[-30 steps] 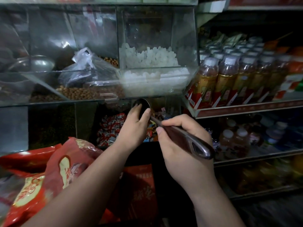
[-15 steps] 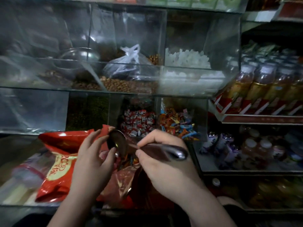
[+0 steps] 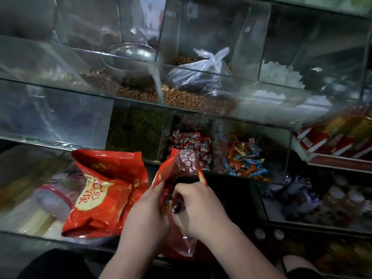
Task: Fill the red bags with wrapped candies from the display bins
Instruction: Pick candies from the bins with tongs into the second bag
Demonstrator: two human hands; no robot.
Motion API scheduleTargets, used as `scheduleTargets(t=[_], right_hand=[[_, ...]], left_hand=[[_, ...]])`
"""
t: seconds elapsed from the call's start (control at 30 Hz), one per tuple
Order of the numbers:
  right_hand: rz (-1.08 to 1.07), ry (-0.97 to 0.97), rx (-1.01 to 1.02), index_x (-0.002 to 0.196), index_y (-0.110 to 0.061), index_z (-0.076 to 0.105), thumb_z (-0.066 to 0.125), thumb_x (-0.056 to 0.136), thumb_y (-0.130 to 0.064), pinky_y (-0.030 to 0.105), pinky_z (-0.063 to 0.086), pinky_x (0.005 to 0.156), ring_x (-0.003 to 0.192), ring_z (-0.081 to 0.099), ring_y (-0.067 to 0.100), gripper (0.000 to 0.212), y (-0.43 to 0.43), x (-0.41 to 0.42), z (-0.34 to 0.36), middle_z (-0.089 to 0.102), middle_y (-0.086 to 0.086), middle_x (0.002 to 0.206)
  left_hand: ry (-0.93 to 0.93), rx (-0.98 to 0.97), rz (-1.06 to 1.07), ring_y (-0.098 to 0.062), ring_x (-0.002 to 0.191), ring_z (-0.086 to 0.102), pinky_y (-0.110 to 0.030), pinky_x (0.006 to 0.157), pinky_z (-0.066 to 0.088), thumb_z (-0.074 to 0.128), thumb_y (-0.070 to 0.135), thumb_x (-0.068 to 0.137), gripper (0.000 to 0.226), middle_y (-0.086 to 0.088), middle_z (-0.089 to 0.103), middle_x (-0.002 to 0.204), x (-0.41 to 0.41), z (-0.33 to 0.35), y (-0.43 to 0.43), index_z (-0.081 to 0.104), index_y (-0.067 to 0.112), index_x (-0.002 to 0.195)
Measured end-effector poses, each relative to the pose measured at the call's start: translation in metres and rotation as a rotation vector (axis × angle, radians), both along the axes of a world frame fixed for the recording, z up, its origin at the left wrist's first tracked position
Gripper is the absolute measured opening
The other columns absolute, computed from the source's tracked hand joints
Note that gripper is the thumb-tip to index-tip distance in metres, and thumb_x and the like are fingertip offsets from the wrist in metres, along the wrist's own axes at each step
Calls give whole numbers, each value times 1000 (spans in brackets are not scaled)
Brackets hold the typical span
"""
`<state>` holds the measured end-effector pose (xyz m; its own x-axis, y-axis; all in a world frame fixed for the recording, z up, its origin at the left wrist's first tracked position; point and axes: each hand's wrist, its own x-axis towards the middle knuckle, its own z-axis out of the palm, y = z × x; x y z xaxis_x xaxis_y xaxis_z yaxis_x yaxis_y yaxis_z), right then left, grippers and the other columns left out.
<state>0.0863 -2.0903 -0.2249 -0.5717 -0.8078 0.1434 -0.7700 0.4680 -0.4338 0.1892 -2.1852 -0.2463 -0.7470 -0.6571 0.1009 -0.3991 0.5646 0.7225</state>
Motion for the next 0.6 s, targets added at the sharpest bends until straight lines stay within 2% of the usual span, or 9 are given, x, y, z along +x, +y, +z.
scheduleTargets(t=[0.07,0.13,0.23,0.33,0.47,0.6], right_hand=[[-51,-60,-38,75,-18,62,62,78,-33,34,52,61,77,66,27,15,-6,-1,-1,68,2,74],[-181,-204,-102,67,-17,56,65,83,-26,32,48,58,69,64,23,20,-11,-9,1,63,-1,66],[-388,-444,-164,72,-7,55,65,83,-21,38,52,57,62,61,22,20,-13,-25,4,63,5,66],[-500,-610,-220,76,-12,66,64,80,-28,44,64,63,67,74,23,17,-8,-30,0,73,6,70],[-506,-694,-327,82,-29,71,64,73,-35,50,66,65,63,77,19,13,6,-25,-16,76,1,65],[-524,-724,-509,77,-28,72,68,80,-30,55,65,70,65,79,23,5,16,-23,-23,76,6,66]], left_hand=[[7,12,5,-16,133,50,-23,109,35,60,4,81,70,-2,53,146,-2,-2,0,48,18,148],[23,12,17,-11,133,48,-16,108,32,61,3,79,73,2,52,147,-3,-4,0,46,21,149],[61,13,35,-4,125,48,-5,97,27,63,2,77,76,9,54,143,-4,-6,0,46,26,148],[52,23,40,-8,127,49,-8,99,28,63,1,79,77,7,53,145,-5,-7,1,44,25,150],[53,17,44,-10,129,50,-14,102,34,62,-1,80,78,5,53,146,-3,-9,0,41,25,151],[58,23,37,-11,127,53,-20,103,40,61,-1,80,79,5,56,143,2,-8,0,41,27,151]])
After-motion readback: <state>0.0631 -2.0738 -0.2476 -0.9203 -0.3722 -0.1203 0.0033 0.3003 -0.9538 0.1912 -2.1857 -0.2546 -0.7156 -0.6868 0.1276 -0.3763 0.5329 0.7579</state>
